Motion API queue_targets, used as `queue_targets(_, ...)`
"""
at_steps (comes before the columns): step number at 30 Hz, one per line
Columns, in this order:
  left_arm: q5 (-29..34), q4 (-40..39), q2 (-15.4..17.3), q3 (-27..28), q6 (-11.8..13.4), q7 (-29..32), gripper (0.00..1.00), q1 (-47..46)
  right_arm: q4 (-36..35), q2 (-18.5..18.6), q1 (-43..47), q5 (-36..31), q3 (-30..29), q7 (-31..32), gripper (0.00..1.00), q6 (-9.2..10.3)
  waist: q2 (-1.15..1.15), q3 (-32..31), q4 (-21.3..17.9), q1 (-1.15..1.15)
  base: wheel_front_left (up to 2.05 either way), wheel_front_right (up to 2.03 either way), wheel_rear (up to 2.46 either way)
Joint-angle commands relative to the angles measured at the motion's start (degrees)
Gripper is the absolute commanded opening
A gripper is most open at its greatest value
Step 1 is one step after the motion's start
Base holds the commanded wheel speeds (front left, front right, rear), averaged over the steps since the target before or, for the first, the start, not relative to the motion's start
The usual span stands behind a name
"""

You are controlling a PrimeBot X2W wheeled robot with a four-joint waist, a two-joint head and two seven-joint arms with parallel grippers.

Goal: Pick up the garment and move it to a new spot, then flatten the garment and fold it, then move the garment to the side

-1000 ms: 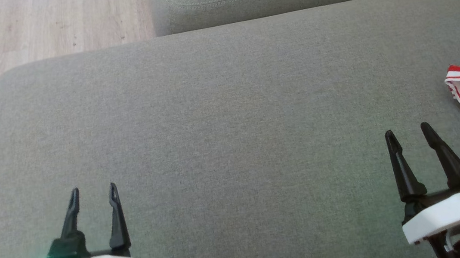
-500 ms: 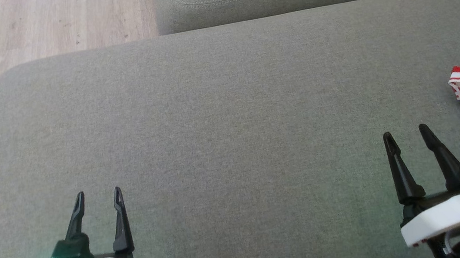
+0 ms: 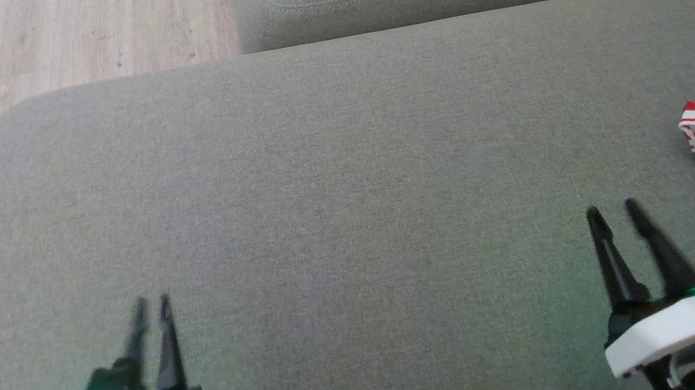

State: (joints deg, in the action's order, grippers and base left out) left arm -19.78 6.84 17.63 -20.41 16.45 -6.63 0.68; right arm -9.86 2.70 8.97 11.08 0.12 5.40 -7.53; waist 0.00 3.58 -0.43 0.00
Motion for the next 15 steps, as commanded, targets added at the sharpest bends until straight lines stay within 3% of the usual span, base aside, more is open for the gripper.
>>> queue_targets(1, -0.07, 0.44, -0.2, -0.08, -0.02, 0.0, 0.0, 0.13, 0.52, -0.02, 0.05, 0.07, 0.06, -0.02, 0.0, 0.0, 0.0, 0.0, 0.0, 0.0, 0.0, 0.0, 0.0)
queue_targets(15, -8.17, 1.45, -1.69, 2.32, -2.48, 1.07, 0.0, -0.29, 3.58, 0.59, -1.48, 9.44, 0.15, -0.55, 0.0, 0.0, 0.0, -0.36, 0.05, 0.0, 0.0, 0.0, 0.0)
